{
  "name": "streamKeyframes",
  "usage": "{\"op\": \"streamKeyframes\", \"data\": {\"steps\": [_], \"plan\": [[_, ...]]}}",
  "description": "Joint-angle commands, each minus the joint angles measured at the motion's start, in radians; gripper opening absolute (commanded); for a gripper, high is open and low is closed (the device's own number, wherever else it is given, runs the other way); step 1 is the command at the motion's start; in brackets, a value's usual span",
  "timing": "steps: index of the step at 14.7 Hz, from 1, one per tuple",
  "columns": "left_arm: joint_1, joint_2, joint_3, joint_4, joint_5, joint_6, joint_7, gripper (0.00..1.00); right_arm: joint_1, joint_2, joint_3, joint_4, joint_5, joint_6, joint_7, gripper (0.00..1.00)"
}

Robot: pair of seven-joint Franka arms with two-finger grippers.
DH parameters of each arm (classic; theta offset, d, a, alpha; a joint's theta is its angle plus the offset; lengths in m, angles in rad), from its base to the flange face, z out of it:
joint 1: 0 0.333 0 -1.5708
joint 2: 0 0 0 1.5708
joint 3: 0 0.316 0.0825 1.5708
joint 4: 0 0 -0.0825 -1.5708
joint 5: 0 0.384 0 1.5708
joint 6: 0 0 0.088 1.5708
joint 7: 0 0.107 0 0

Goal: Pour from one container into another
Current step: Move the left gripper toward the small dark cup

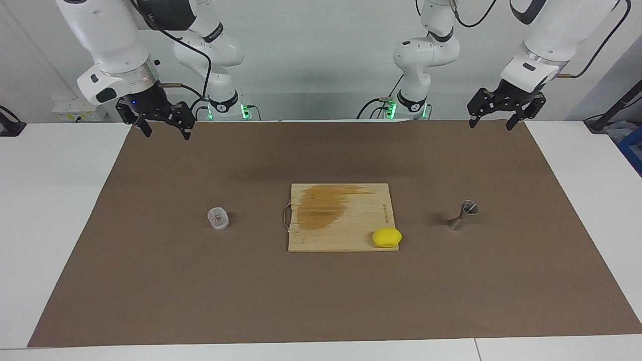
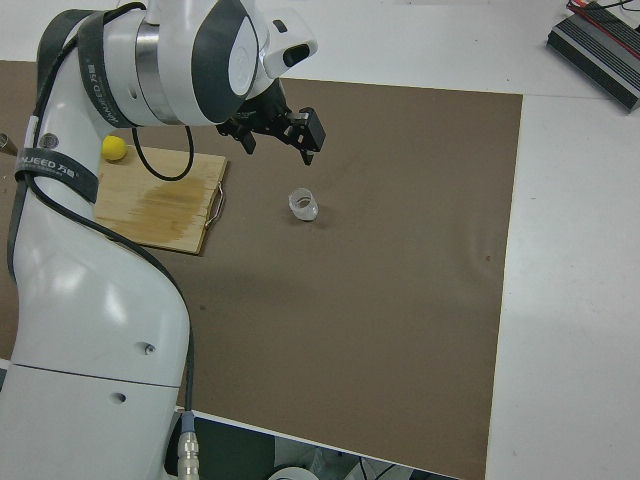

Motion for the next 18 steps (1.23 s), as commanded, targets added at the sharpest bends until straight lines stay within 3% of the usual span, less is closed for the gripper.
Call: {"op": "streamKeyframes", "data": {"steps": [1,6,11,15,18], "plan": [[0.002,0.0,-0.003,0.0,0.013,-0.009,0.004,1.0,-0.013,-0.023,0.005,-0.028,0.019,0.018,0.009,1.0],[0.004,-0.015,-0.003,-0.011,0.028,-0.011,-0.007,1.0,-0.013,-0.023,0.005,-0.028,0.019,0.018,0.009,1.0],[0.004,-0.007,-0.003,-0.045,0.037,-0.007,-0.136,1.0,-0.013,-0.023,0.005,-0.028,0.019,0.018,0.009,1.0],[0.082,0.092,-0.001,-0.043,-0.065,-0.002,-0.285,1.0,-0.013,-0.023,0.005,-0.028,0.019,0.018,0.008,1.0],[0.134,0.192,0.0,-0.037,-0.177,0.067,-0.506,1.0,-0.013,-0.023,0.005,-0.028,0.019,0.018,0.009,1.0]]}}
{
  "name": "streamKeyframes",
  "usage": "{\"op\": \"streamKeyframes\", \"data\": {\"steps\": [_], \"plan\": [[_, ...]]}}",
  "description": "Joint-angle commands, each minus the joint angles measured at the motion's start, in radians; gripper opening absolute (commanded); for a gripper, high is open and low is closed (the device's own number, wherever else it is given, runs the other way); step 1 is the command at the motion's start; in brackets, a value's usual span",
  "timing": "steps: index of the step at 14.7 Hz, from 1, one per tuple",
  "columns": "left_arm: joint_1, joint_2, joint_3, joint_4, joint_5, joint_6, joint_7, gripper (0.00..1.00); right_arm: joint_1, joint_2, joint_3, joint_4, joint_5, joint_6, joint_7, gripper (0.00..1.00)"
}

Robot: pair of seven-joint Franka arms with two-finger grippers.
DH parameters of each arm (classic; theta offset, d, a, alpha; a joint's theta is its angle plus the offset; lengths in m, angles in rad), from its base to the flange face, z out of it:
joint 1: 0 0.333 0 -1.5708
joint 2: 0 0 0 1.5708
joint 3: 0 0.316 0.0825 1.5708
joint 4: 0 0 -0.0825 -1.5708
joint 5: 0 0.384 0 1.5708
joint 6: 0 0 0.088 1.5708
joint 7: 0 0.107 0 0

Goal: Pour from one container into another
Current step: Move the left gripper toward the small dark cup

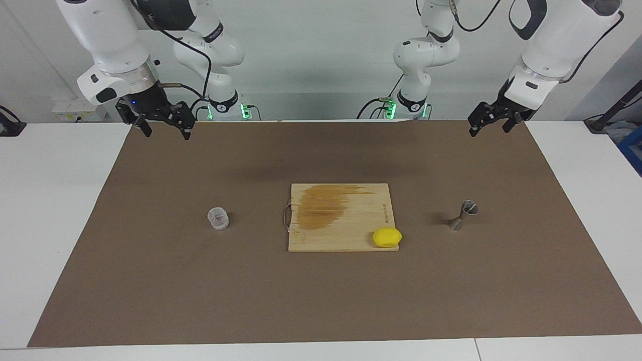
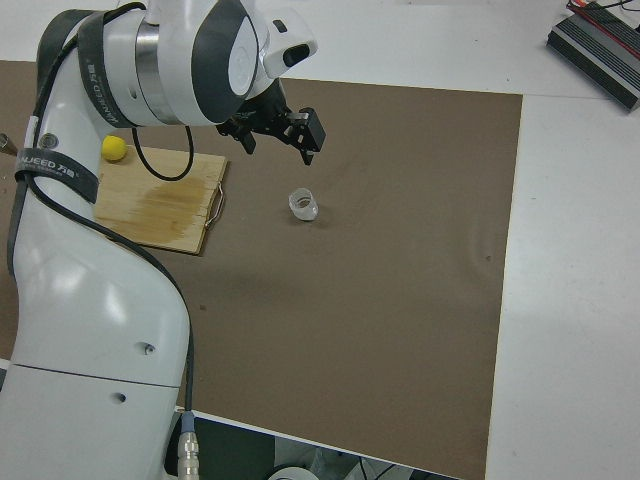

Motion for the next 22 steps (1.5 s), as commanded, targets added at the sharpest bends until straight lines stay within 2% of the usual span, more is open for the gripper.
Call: {"op": "streamKeyframes", "data": {"steps": [1,6,10,13,15,17,20,22], "plan": [[0.056,0.07,-0.005,0.005,-0.119,0.067,-0.199,1.0,-0.013,-0.023,0.005,-0.028,0.019,0.018,0.009,1.0],[0.136,0.064,-0.005,-0.167,-0.412,0.266,-0.492,1.0,-0.013,-0.023,0.005,-0.028,0.019,0.018,0.008,1.0],[0.202,0.037,-0.005,-0.3,-0.621,0.366,-0.692,1.0,-0.013,-0.023,0.005,-0.028,0.019,0.018,0.009,1.0],[0.227,-0.02,-0.005,-0.464,-0.808,0.498,-0.718,1.0,-0.013,-0.023,0.005,-0.028,0.019,0.018,0.009,1.0],[0.259,-0.036,-0.005,-0.533,-0.947,0.504,-0.717,1.0,-0.013,-0.023,0.005,-0.028,0.019,0.018,0.009,1.0],[0.285,-0.023,-0.007,-0.56,-1.024,0.504,-0.714,1.0,-0.013,-0.023,0.005,-0.028,0.019,0.018,0.009,1.0],[0.288,0.047,-0.007,-0.57,-1.141,0.503,-0.674,1.0,-0.013,-0.023,0.005,-0.028,0.019,0.018,0.009,1.0],[0.285,0.05,-0.007,-0.583,-1.186,0.504,-0.651,1.0,-0.013,-0.023,0.005,-0.028,0.019,0.018,0.009,1.0]]}}
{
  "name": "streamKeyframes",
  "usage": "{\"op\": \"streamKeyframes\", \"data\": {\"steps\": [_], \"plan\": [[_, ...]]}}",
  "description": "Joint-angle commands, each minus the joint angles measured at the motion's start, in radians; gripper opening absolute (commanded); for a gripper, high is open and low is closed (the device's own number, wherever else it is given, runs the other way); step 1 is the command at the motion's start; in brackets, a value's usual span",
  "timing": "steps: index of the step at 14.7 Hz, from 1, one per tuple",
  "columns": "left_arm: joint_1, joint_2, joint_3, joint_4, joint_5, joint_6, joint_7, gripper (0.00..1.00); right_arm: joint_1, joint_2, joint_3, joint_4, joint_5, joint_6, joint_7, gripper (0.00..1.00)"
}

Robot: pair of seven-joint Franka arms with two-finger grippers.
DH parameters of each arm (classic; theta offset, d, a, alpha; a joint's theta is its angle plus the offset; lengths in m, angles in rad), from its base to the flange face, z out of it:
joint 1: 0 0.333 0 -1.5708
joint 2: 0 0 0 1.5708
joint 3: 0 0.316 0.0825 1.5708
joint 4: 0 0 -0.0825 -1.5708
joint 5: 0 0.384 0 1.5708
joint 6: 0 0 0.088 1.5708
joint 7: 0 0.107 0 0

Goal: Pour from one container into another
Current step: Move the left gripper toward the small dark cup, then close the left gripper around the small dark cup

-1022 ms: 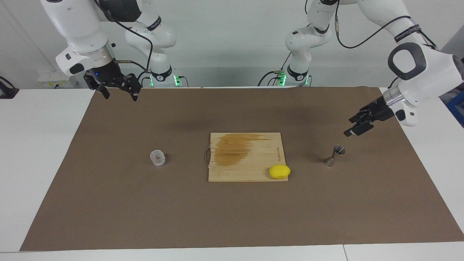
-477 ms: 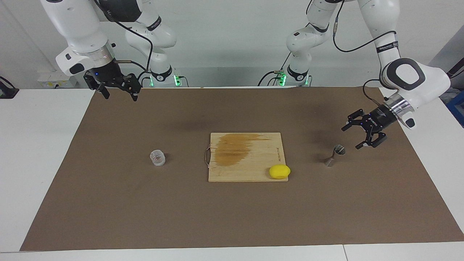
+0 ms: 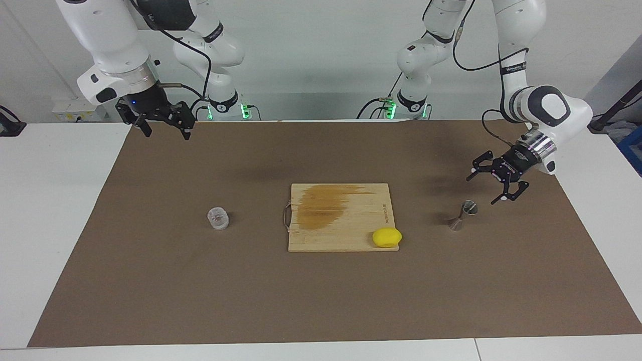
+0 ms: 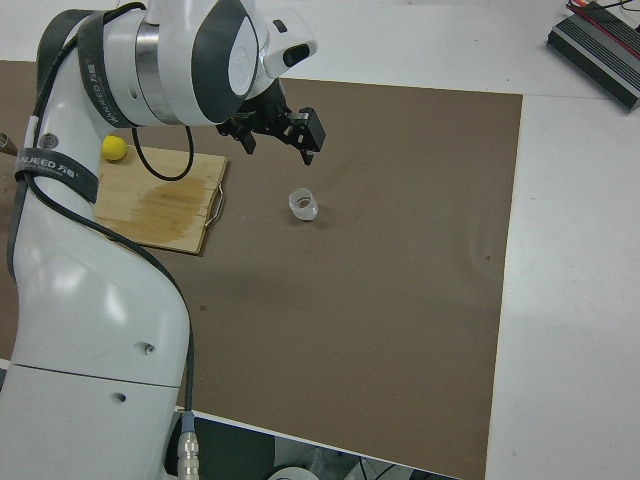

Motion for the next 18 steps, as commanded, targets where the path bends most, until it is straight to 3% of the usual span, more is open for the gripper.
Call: {"op": "streamKeyframes", "data": {"steps": [1,5,13,18], "plan": [[0.007,0.017,-0.01,-0.026,-0.062,0.018,0.03,1.0,-0.013,-0.023,0.005,-0.028,0.019,0.018,0.009,1.0],[0.003,0.044,-0.009,-0.065,-0.183,0.023,0.119,1.0,-0.013,-0.023,0.005,-0.028,0.019,0.018,0.007,1.0],[-0.039,0.064,-0.01,-0.063,-0.323,0.084,0.12,0.99,-0.013,-0.023,0.005,-0.028,0.019,0.018,0.009,1.0],[-0.045,0.066,-0.01,-0.058,-0.337,0.099,0.125,0.95,-0.013,-0.023,0.005,-0.028,0.019,0.018,0.009,1.0]]}}
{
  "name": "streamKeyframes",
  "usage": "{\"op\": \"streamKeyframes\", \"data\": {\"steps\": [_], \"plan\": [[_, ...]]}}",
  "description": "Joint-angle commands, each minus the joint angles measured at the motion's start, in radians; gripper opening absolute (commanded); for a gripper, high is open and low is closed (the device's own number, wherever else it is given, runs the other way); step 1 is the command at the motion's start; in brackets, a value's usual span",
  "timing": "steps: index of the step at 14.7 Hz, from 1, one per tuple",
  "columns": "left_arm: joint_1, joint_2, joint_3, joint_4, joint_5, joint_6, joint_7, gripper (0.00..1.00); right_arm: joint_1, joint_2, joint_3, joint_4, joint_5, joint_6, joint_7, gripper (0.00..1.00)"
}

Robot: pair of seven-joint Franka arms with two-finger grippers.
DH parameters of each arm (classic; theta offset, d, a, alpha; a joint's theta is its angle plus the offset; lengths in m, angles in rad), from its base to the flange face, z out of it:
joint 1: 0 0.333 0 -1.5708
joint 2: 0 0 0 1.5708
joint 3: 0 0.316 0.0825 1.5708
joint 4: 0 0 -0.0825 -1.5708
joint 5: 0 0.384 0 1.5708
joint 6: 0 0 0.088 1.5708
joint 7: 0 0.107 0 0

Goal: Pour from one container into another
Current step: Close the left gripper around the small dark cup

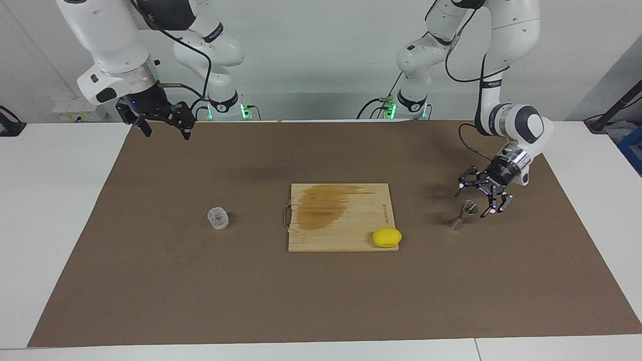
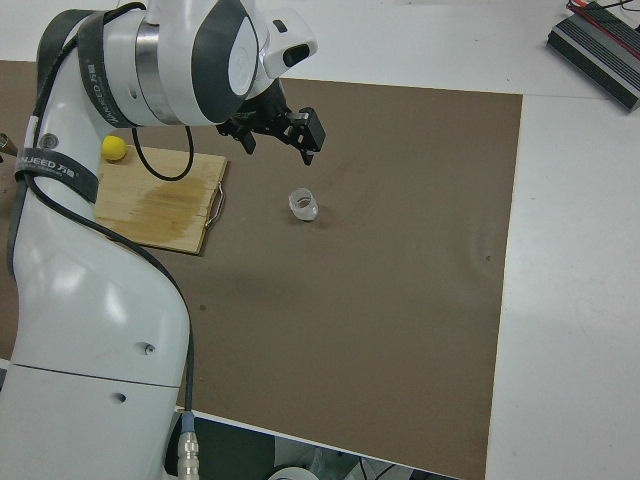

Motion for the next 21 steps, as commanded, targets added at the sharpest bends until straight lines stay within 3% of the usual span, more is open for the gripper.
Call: {"op": "streamKeyframes", "data": {"steps": [1,9,14,21], "plan": [[-0.012,0.008,0.004,0.001,-0.04,0.034,0.021,0.95,-0.013,-0.023,0.005,-0.028,0.019,0.018,0.008,1.0],[-0.036,0.01,0.004,-0.001,-0.088,0.054,0.026,0.88,-0.013,-0.023,0.005,-0.028,0.019,0.018,0.009,1.0],[-0.039,0.01,0.004,-0.001,-0.089,0.063,0.026,0.75,-0.013,-0.023,0.005,-0.028,0.019,0.018,0.009,1.0],[-0.039,0.011,0.004,0.001,-0.089,0.068,0.024,0.68,-0.013,-0.023,0.005,-0.028,0.019,0.018,0.009,1.0]]}}
